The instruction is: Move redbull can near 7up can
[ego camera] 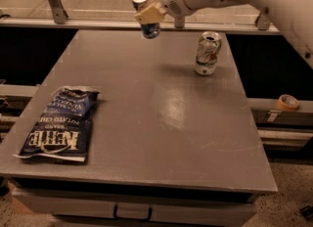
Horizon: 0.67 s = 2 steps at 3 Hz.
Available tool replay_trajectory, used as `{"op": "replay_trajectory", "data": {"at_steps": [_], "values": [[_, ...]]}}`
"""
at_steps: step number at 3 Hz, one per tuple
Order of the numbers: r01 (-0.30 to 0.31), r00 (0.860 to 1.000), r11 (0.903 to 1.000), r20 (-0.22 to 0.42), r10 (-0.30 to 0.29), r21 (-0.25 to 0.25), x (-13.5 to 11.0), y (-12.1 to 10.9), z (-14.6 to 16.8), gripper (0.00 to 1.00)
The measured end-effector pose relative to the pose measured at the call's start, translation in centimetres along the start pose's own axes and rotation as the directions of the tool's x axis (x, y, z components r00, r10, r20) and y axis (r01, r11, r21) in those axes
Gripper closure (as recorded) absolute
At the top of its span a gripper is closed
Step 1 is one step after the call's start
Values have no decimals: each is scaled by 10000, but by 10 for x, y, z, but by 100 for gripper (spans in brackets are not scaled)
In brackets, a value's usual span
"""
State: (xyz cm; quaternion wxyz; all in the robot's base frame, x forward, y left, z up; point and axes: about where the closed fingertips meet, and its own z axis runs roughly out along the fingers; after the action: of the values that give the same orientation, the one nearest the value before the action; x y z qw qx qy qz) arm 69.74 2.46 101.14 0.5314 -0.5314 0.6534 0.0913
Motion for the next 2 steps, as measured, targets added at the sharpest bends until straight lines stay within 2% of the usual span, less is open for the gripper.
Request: {"op": "replay_trajectory", "data": {"at_steps": [1,2], "values": [[22,10000,9999,-45,-21,104,0,-3,-6,100],[-98,9999,10000,-44,98,3,2,0,-5,100]]}}
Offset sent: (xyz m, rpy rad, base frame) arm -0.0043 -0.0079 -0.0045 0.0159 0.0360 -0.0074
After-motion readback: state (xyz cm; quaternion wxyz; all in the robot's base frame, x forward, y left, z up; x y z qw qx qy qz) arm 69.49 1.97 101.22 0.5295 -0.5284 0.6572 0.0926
